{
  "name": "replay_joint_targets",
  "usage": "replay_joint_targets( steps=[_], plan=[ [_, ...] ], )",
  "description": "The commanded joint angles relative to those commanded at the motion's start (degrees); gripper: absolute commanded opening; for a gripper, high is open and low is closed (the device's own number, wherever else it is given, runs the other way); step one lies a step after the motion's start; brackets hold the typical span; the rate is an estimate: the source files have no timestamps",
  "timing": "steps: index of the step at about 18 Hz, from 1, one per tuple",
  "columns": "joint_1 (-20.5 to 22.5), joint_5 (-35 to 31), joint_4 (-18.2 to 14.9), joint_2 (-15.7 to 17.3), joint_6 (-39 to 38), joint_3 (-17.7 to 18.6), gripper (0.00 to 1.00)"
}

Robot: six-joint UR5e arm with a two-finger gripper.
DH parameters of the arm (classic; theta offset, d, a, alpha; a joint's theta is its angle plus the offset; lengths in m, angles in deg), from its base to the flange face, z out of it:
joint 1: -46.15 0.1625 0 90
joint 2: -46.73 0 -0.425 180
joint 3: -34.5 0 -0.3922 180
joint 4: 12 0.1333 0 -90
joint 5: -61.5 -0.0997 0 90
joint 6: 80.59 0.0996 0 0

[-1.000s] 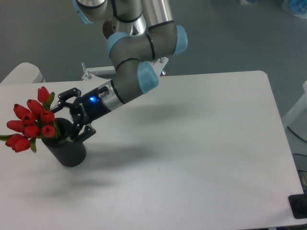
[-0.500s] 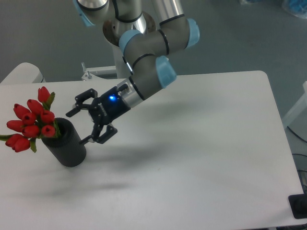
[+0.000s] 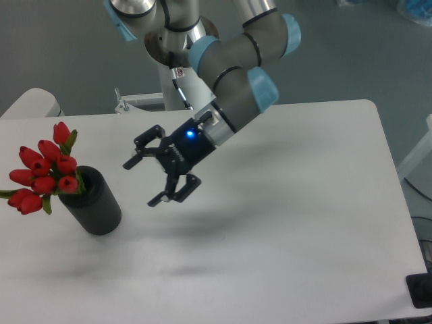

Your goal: Insert the flowers into the vase

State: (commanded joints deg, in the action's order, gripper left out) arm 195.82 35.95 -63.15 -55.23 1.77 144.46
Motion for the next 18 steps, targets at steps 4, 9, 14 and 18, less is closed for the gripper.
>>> replay_joint_targets(
  steps=[4,9,14,18],
  plan=[
    [0.3,-13.9,-0.5,0.1,-0.4,-5.1,1.0],
    [2.9,-29.1,-4.2,-6.3,-0.2,-13.2,1.0],
    [2.8,-37.3,-7.0,-13.3,-0.1,-22.8,1.0],
    [0.9,-46.6,-11.2,-17.5,2.4,-28.6,1.0]
  ],
)
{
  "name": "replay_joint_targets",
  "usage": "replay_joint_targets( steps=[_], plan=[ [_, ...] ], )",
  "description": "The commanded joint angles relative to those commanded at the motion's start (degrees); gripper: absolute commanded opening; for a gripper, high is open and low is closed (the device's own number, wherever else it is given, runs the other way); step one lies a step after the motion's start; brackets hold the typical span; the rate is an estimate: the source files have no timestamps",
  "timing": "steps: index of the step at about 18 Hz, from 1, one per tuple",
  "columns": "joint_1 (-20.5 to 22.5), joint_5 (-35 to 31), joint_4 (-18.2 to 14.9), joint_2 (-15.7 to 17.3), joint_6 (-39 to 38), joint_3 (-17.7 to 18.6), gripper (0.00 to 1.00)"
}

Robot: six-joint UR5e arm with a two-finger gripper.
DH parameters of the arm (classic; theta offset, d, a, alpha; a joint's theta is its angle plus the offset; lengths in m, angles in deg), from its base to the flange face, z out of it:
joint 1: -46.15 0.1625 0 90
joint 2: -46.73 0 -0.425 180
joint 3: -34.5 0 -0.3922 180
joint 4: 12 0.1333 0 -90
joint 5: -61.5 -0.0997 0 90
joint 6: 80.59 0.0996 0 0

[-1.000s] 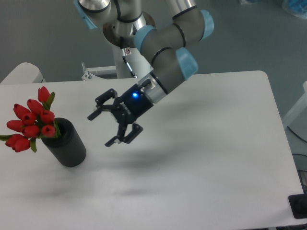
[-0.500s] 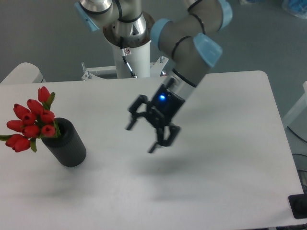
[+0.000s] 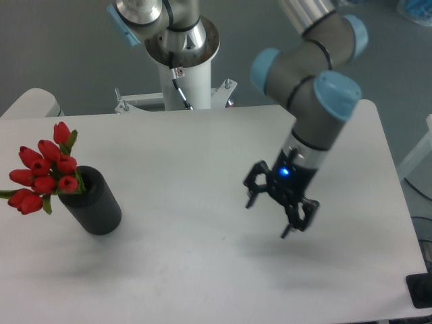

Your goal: Insert the flowers into the vase

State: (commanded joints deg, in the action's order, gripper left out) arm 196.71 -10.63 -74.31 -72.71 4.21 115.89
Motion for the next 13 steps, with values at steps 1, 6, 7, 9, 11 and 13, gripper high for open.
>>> replay_joint_targets(
  steps=[1,6,7,9,11,13],
  plan=[
    [-0.4,-1.9,-0.3,-0.8,2.0,-0.4,1.0],
    [-3.0,-11.1,-2.5,-3.8,4.1,-2.9,1.0],
    [-3.3,-12.2,-2.6,-4.3,4.9,-3.1,1.0],
    [-3.7,-13.0,-2.9,-4.7,7.5,-3.3,1.0],
    [-3.8,-13.2,-2.8,-4.8,8.3,-3.3,1.0],
    [-3.8,-13.2,-2.6,-4.8,8.3,-3.0,1.0]
  ],
)
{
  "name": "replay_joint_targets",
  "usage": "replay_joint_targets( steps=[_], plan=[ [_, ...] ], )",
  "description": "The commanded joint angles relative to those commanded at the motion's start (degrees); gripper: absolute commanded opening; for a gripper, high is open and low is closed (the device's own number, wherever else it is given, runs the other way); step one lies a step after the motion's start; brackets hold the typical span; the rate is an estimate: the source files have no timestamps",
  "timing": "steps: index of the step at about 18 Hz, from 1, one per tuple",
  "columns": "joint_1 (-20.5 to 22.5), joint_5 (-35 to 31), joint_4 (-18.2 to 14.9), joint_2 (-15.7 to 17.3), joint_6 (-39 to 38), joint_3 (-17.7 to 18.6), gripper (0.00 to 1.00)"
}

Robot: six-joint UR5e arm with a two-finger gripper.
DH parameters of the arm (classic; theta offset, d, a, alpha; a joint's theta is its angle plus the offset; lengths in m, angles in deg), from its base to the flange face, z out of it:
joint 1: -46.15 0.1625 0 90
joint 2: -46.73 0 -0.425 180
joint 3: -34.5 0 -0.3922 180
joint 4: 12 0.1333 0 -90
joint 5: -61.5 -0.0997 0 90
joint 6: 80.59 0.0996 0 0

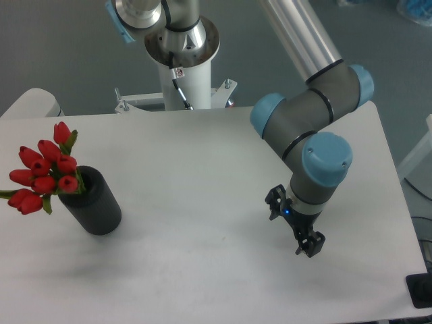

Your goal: Insert the flowers into the vase

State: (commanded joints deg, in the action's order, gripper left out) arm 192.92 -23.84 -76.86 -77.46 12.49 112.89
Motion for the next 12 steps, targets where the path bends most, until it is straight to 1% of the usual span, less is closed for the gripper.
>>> replay_joint_targets(
  steps=[12],
  plan=[
    [-0.4,-0.3,0.4,0.0,0.0,1.0,1.0]
  ],
)
